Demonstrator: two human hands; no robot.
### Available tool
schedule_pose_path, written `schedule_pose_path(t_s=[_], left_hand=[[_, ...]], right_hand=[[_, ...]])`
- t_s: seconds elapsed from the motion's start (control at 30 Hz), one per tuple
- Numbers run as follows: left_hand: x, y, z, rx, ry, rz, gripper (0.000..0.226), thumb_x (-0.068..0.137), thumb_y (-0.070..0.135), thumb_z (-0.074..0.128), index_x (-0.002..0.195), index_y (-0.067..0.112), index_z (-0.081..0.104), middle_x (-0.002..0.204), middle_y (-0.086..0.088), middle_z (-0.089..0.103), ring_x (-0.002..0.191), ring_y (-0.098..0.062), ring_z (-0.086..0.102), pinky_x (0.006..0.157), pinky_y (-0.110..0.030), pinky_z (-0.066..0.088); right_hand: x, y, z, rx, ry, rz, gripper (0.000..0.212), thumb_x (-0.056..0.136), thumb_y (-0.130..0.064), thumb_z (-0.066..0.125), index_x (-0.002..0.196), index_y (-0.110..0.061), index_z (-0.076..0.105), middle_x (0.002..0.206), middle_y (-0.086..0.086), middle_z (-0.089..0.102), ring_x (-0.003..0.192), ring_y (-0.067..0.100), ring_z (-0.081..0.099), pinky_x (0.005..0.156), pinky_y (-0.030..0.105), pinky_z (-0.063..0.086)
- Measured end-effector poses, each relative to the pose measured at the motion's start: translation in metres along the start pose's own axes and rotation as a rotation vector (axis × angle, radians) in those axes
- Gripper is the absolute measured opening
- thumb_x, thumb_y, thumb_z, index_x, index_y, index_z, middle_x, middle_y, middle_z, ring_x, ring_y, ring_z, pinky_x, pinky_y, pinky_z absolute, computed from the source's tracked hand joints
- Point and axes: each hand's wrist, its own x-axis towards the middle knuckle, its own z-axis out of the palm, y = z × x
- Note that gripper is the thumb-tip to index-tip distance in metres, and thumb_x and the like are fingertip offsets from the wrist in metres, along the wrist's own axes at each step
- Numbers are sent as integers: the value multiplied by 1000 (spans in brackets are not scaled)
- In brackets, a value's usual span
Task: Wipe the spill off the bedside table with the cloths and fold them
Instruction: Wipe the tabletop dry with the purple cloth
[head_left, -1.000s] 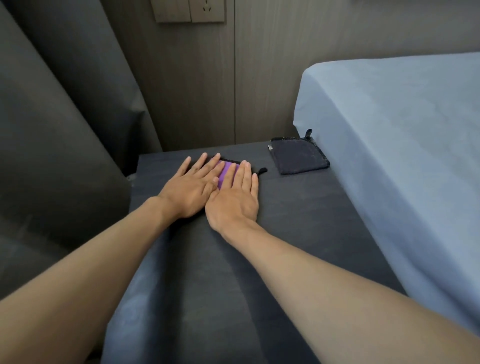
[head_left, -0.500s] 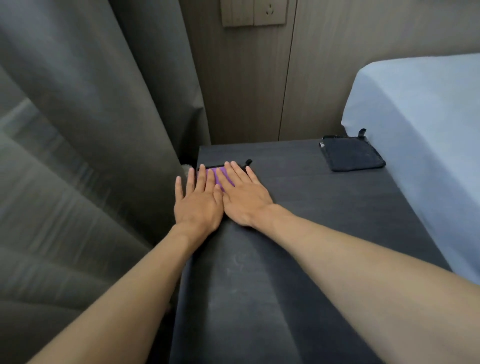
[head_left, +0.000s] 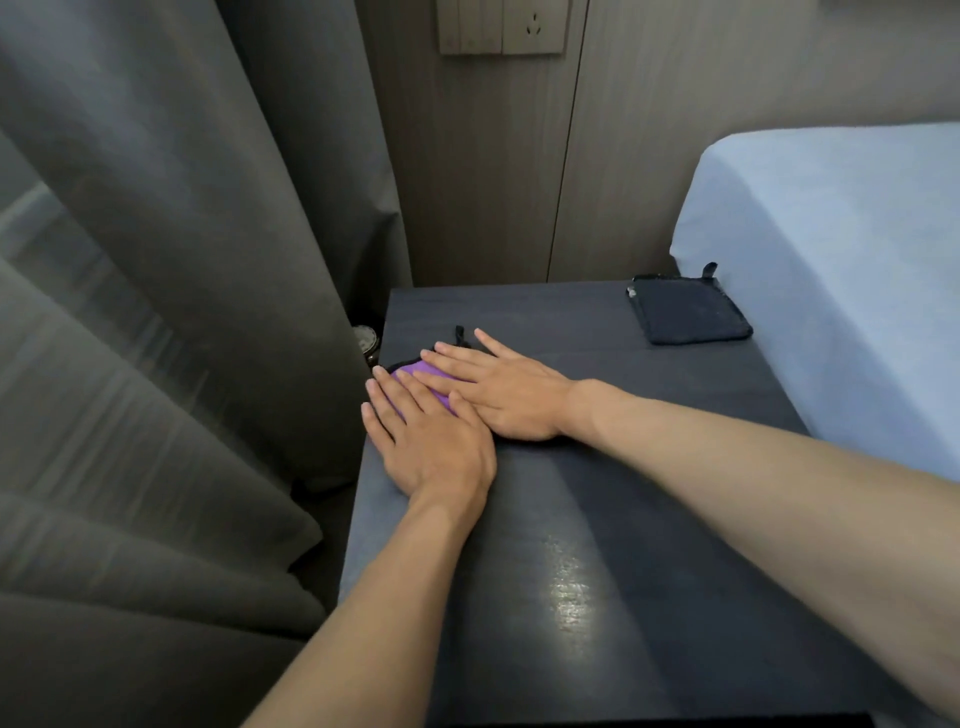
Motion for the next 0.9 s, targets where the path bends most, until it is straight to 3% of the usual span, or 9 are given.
schedule_pose_path(t_s=[0.9], left_hand=[[-65,141,31,34,-26,241,68,103,43,10,155,1,-4,165,-20,-10,153,-32,-12,123,-46,-9]], right_hand=[[-158,69,7,-3,36,269,58,109,-36,22,162,-26,2,170,-3,0,155,12,-5,124,45,-12]])
